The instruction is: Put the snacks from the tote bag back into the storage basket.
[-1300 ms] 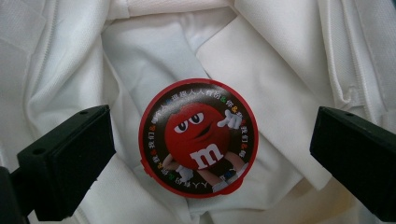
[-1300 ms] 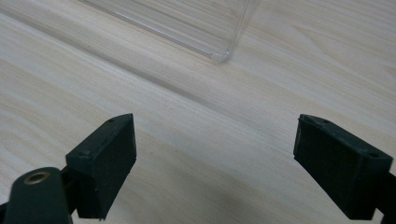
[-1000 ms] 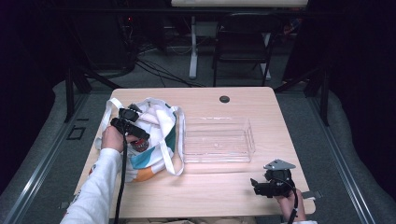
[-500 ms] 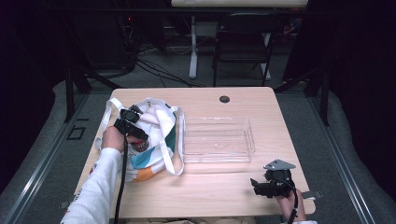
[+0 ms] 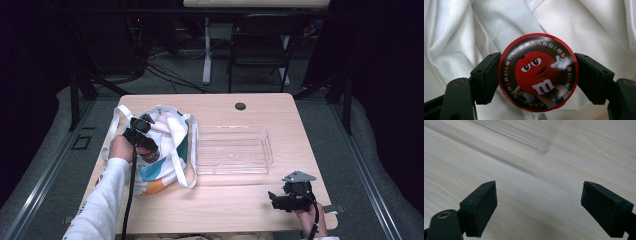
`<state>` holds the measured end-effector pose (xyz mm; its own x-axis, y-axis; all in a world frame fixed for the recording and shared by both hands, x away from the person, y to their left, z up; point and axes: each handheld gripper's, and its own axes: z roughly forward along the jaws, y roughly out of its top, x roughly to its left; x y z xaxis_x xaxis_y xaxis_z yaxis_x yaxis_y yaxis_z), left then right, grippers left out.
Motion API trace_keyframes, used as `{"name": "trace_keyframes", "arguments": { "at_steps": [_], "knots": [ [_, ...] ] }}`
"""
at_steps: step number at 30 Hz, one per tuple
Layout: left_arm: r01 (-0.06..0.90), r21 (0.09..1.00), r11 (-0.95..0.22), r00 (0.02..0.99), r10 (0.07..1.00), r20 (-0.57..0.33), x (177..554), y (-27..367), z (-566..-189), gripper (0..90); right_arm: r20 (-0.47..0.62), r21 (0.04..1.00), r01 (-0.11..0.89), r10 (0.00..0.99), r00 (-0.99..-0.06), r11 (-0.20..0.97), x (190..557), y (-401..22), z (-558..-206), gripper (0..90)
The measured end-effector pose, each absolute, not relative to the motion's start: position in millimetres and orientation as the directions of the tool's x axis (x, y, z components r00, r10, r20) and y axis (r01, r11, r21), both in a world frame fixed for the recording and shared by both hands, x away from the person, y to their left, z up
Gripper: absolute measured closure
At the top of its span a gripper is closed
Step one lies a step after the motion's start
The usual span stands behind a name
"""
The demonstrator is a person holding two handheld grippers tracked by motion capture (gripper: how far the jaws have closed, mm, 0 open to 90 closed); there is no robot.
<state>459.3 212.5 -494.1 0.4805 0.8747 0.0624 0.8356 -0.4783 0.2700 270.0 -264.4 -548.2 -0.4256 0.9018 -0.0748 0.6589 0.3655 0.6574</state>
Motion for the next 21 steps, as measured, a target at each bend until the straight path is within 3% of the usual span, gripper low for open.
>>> {"name": "trace_keyframes", "arguments": {
  "at_steps": [21],
  "knots": [
    [0.819, 0.297, -0.491, 0.492, 0.867, 0.077, 453.5, 217.9, -465.8, 26.1, -0.076, 0.652, 0.665, 0.904, -0.421, 0.365, 270.1, -264.1, -548.1, 12.9]
  ]
}}
